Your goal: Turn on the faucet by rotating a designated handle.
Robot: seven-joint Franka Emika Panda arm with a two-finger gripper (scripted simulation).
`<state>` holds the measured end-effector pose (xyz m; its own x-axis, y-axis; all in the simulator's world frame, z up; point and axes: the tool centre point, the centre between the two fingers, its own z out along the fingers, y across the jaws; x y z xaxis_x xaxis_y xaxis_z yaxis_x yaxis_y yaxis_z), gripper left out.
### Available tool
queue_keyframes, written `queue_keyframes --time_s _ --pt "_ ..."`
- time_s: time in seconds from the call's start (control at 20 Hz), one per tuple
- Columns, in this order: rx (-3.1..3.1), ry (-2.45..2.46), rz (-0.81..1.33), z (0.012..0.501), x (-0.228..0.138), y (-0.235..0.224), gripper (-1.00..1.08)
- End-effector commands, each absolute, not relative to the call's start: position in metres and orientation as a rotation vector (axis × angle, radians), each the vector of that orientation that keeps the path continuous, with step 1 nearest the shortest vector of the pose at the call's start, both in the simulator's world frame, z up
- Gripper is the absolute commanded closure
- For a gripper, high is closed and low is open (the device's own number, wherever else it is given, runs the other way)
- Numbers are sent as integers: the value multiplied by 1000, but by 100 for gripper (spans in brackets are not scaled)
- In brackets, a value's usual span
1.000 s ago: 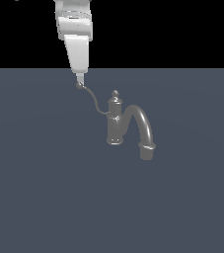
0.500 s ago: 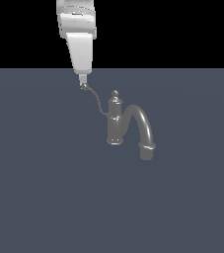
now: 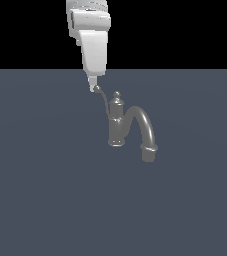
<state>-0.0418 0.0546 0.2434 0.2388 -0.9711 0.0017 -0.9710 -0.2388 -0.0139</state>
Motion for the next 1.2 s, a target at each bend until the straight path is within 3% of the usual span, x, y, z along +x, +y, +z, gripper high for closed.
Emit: queue_keyframes --time_s 0.0,0.45,0.55,1.15 --pt "-2459 1950 -7 242 -51 38 108" --pt "-2467 1945 0 242 -76 4 108" --pt "-2477 1924 -9 243 -71 16 108" --pt "-2471 1937 -4 242 -59 -50 108"
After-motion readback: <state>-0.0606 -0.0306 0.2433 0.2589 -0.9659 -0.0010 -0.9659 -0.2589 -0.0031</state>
